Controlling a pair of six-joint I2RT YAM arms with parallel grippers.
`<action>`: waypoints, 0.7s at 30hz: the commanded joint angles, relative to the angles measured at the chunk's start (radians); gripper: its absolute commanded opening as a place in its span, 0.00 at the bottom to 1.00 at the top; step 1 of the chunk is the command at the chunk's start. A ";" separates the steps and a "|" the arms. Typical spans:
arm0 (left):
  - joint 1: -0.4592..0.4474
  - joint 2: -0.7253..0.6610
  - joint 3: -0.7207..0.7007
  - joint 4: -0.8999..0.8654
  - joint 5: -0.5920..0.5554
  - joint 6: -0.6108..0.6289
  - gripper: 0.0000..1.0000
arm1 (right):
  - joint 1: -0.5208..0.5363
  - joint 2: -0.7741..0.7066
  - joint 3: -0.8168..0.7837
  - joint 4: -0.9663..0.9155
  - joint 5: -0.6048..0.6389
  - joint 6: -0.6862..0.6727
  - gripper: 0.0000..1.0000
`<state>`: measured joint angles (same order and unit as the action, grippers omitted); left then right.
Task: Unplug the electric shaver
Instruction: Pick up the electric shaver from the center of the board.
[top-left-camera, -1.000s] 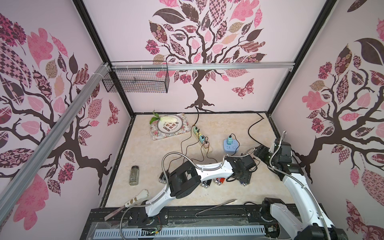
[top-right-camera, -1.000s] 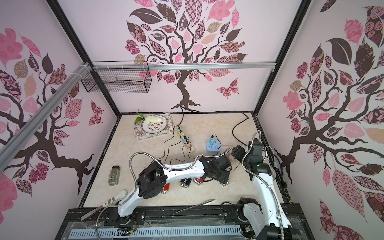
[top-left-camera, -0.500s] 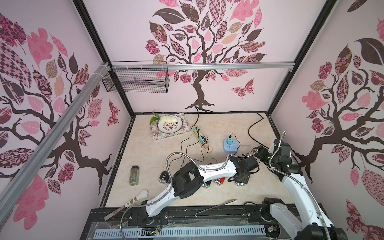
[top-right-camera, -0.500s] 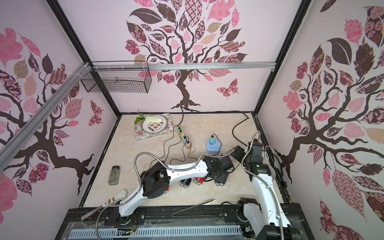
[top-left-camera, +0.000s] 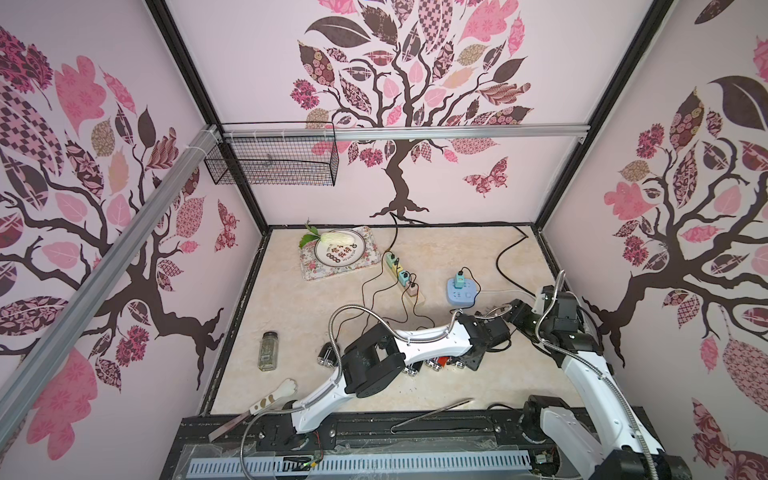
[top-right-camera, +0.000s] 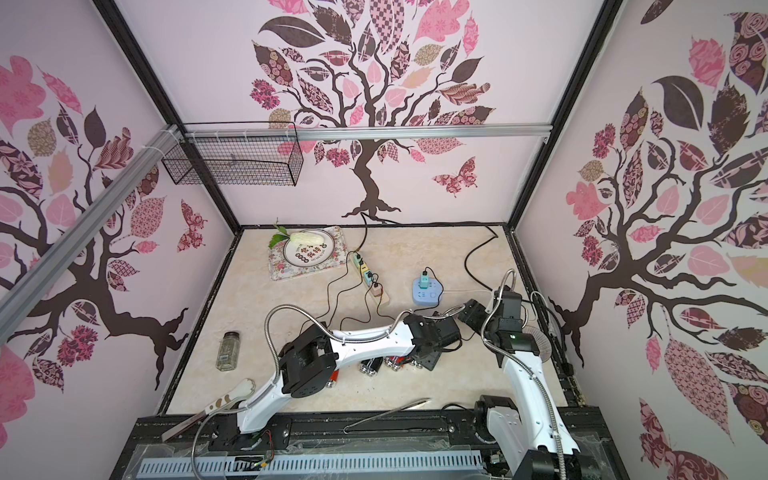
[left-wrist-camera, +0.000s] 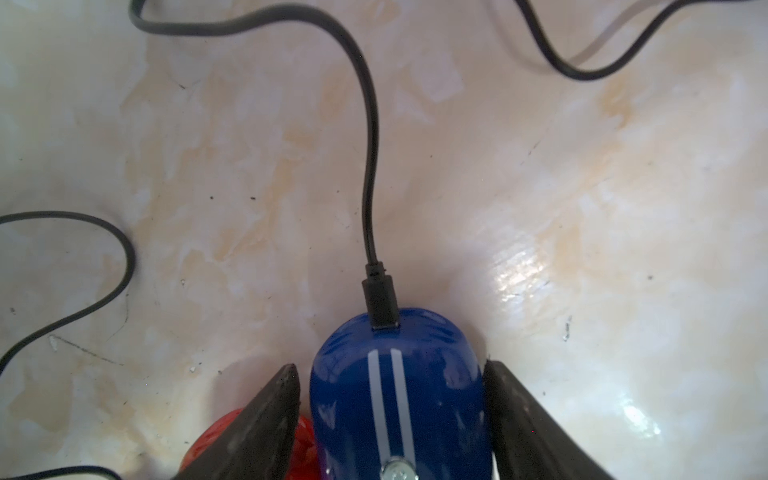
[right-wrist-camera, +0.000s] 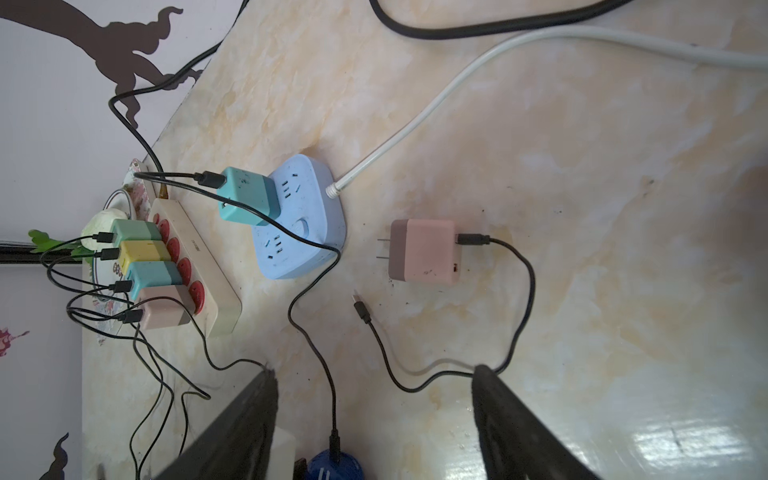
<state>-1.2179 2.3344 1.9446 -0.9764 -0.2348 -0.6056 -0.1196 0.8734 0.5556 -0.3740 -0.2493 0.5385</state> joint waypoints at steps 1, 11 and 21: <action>-0.004 -0.018 0.004 -0.022 -0.006 -0.031 0.72 | -0.002 -0.012 0.009 0.004 -0.010 -0.011 0.76; -0.004 -0.014 -0.037 0.053 0.051 -0.050 0.58 | -0.002 0.009 -0.009 0.032 -0.044 -0.008 0.75; 0.020 -0.180 -0.221 0.304 0.082 -0.003 0.22 | 0.000 0.007 -0.042 0.056 -0.173 0.007 0.71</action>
<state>-1.2148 2.2448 1.7847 -0.7998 -0.1719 -0.6346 -0.1196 0.8795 0.5278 -0.3393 -0.3496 0.5407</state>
